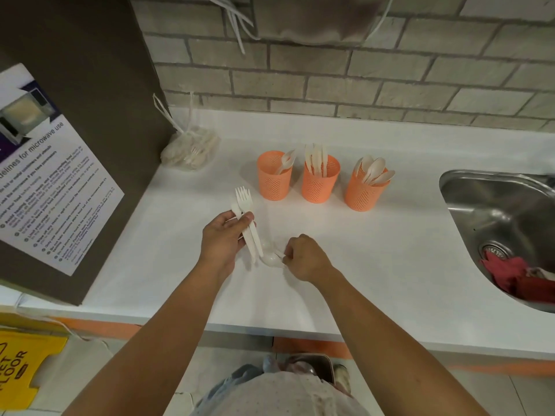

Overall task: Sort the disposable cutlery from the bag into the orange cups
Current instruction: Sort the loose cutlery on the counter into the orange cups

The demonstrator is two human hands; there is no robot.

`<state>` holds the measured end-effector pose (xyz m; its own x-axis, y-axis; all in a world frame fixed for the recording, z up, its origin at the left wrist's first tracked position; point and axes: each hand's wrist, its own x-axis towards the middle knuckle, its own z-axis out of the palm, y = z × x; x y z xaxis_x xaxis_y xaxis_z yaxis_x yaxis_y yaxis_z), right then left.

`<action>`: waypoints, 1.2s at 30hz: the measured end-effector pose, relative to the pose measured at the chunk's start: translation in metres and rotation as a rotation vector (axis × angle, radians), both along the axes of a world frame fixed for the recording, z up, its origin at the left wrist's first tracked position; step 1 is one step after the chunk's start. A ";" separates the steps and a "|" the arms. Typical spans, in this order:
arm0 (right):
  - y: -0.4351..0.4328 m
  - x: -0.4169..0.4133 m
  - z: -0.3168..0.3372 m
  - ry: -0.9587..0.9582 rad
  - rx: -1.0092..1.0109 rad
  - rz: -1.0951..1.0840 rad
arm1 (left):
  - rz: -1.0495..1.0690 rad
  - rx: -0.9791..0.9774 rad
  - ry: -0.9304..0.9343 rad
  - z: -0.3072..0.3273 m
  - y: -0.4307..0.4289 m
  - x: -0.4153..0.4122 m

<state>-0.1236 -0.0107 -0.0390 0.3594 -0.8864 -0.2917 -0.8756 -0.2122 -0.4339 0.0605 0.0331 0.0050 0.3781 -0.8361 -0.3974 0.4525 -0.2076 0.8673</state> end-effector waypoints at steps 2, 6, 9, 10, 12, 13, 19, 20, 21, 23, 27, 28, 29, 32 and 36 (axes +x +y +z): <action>-0.002 0.000 0.000 -0.046 0.013 -0.049 | -0.020 0.006 -0.006 -0.002 0.002 -0.004; -0.006 -0.008 0.004 -0.248 -0.012 -0.221 | -0.031 0.012 -0.010 -0.006 0.006 -0.004; -0.006 -0.020 0.014 -0.328 0.059 -0.212 | -0.023 0.032 -0.011 -0.009 0.010 -0.001; -0.004 -0.024 0.017 -0.307 0.106 -0.171 | -0.022 0.039 -0.013 -0.010 0.011 0.000; 0.001 -0.030 0.018 -0.221 0.188 -0.076 | -0.025 0.049 -0.017 -0.012 0.014 -0.001; 0.005 -0.031 0.016 -0.159 0.200 -0.024 | -0.026 0.054 -0.016 -0.013 0.014 -0.002; 0.014 -0.022 0.007 0.005 0.117 0.102 | -0.054 0.066 -0.027 -0.016 0.016 -0.011; 0.014 -0.020 0.007 0.027 0.118 0.120 | -0.055 0.066 -0.031 -0.016 0.016 -0.012; 0.014 -0.017 0.007 0.054 0.124 0.138 | -0.058 0.067 -0.034 -0.016 0.017 -0.013; 0.013 -0.013 0.008 0.100 0.140 0.143 | -0.061 0.069 -0.041 -0.017 0.017 -0.014; 0.013 -0.009 0.008 0.092 0.183 0.117 | -0.060 0.067 -0.067 -0.017 0.018 -0.013; 0.013 -0.010 0.008 0.091 0.180 0.115 | -0.061 0.065 -0.078 -0.017 0.018 -0.013; 0.013 -0.011 0.008 0.079 0.176 0.107 | -0.064 0.063 -0.088 -0.016 0.018 -0.012; 0.007 -0.018 0.009 0.006 0.161 0.046 | -0.067 0.057 -0.105 -0.015 0.016 -0.011; -0.009 -0.034 0.023 -0.167 0.085 -0.069 | -0.080 0.042 -0.122 -0.010 0.007 -0.013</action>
<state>-0.1574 -0.0197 -0.0164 0.3484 -0.8852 -0.3083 -0.8014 -0.1107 -0.5878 0.0475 0.0399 -0.0046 0.3582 -0.8492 -0.3881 0.3248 -0.2763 0.9045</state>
